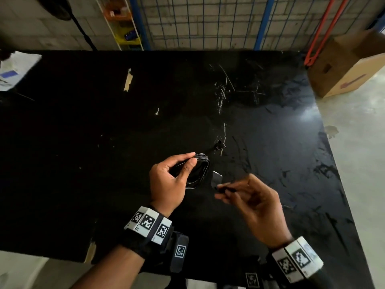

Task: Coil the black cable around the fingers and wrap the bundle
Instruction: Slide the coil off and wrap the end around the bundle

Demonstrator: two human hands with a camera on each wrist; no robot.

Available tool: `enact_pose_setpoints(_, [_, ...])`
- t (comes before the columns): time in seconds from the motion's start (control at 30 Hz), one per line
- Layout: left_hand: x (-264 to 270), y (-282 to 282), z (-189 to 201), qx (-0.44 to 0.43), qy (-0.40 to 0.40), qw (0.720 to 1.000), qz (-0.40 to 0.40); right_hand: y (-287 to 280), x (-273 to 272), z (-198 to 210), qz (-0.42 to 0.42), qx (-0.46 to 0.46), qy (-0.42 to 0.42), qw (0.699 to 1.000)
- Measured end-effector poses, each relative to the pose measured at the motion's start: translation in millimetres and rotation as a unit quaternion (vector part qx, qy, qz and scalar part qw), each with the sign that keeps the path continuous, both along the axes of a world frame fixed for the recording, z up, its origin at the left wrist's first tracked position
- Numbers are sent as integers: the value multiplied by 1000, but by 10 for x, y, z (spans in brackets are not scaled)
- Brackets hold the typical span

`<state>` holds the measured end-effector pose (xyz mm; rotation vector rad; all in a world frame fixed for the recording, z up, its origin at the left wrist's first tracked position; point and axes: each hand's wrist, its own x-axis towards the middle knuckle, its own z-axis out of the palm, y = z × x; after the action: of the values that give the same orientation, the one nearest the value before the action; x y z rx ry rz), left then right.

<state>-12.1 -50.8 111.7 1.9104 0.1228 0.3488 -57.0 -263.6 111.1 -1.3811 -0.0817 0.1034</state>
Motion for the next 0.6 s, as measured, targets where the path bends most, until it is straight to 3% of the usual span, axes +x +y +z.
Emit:
enact_pose_setpoints(0.23, [-161, -95, 134, -6, -18, 1000, -22, 130, -76, 169, 56, -165, -78, 982])
enact_pose_setpoints(0.6, [-364, -96, 236, 48, -46, 998, 8, 323, -46, 272, 28, -227, -93, 969])
